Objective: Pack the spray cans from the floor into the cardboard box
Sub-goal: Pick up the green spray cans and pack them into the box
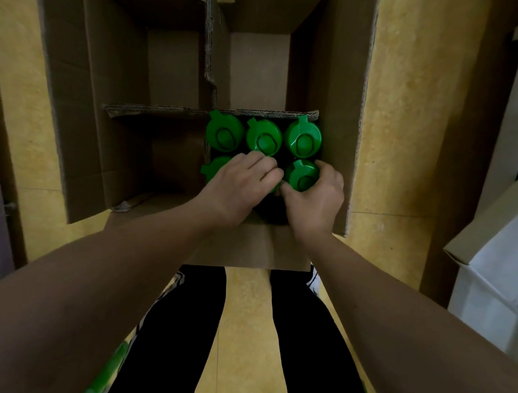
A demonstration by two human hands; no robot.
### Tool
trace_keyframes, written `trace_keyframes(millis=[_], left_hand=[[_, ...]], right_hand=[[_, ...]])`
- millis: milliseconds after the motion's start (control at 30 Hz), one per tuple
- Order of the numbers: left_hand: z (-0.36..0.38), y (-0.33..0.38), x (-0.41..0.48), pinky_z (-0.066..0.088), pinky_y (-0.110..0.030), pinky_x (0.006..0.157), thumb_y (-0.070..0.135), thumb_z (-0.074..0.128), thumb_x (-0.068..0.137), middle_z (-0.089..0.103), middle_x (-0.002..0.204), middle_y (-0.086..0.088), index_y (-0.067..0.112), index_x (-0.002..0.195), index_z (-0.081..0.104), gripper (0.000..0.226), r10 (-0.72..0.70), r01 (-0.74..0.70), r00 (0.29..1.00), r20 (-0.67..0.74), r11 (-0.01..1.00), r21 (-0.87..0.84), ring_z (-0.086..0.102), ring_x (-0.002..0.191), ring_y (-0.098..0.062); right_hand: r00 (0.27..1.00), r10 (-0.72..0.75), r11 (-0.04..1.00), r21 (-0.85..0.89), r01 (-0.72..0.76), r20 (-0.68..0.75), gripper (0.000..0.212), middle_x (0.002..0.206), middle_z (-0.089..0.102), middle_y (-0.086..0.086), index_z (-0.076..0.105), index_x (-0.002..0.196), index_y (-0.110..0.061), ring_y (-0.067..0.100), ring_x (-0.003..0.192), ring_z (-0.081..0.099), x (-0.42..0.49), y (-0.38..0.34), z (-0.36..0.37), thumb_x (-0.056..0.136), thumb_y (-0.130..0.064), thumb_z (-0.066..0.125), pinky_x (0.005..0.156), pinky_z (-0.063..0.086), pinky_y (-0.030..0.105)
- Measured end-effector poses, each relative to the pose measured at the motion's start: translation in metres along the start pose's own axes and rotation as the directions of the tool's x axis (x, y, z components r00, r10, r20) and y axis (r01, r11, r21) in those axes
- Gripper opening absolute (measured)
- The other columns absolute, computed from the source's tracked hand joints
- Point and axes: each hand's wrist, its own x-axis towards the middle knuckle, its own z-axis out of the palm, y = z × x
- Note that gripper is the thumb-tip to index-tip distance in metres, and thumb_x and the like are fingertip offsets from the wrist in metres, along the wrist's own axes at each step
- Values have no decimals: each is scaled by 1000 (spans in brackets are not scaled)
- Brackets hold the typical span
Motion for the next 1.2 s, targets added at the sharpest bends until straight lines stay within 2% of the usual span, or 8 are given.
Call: trace_keyframes(millis=[100, 200, 300, 467, 600, 867, 1067, 1200], left_hand=[[1, 0, -3, 52, -46, 79, -9, 56, 76, 61, 124, -21, -1, 123, 59, 48, -37, 37, 999, 3, 999, -28, 57, 112, -40], [0, -3, -7, 54, -49, 93, -18, 69, 71, 55, 133, -23, -3, 132, 53, 64, -71, 73, 997, 33, 994, -77, 52, 122, -40], [-7, 0, -12, 53, -52, 97, -18, 73, 68, 47, 140, -27, -2, 135, 48, 73, -104, 114, 991, 90, 987, -114, 47, 128, -43], [-37, 6, -24, 46, -57, 105, 11, 82, 74, 43, 145, -24, 3, 139, 50, 73, -244, 261, 961, 131, 957, -129, 41, 134, -44], [-93, 12, -25, 40, -56, 111, 35, 73, 86, 40, 151, -21, 9, 146, 46, 70, -324, 329, 943, 69, 941, -83, 36, 139, -41], [-290, 49, 3, 26, -50, 122, 53, 58, 95, 24, 162, -15, 20, 156, 29, 76, -413, 420, 903, -122, 907, 38, 22, 150, -35], [-499, 117, 8, 24, -49, 122, 58, 55, 94, 20, 166, -10, 23, 158, 28, 78, -379, 430, 856, -352, 900, 75, 15, 153, -32], [-631, 162, -7, 22, -49, 120, 66, 49, 93, 20, 166, -9, 25, 158, 29, 79, -300, 444, 796, -526, 879, 170, 12, 154, -33]], right_hand=[[999, -2, 999, -39, 4, 47, 74, 139, 46, 10, 46, 144, -11, 21, 124, 48, 0, 2, 0, 79, -21, 81, 95, 28, 15], [994, -5, 999, -40, 9, 109, 82, 145, 40, 11, 38, 150, -12, 24, 130, 45, -3, 0, -2, 80, -18, 80, 99, 27, 17], [989, -13, 998, -57, 22, 147, 86, 149, 37, 12, 32, 153, -13, 27, 134, 44, -8, -3, -6, 80, -13, 77, 106, 32, 24], [988, 17, 988, -155, 7, 153, 90, 150, 37, 11, 30, 155, -19, 30, 134, 44, -18, -12, -23, 78, -16, 77, 110, 38, 36], [984, -14, 981, -190, 49, 180, 98, 150, 36, 15, 22, 158, -22, 34, 136, 40, -30, -41, -61, 79, -23, 79, 111, 39, 41], [928, -333, 864, -341, 371, 167, 93, 159, 31, 10, 20, 159, -33, 34, 142, 31, -74, -181, -200, 84, -40, 75, 113, 35, 49], [835, -551, 725, -488, 486, 13, 85, 163, 27, 8, 23, 157, -37, 36, 147, 24, -131, -319, -349, 86, -57, 66, 114, 30, 53], [717, -691, 642, -536, 548, -94, 85, 163, 26, 8, 24, 157, -38, 36, 148, 23, -191, -399, -442, 86, -63, 64, 115, 30, 53]])
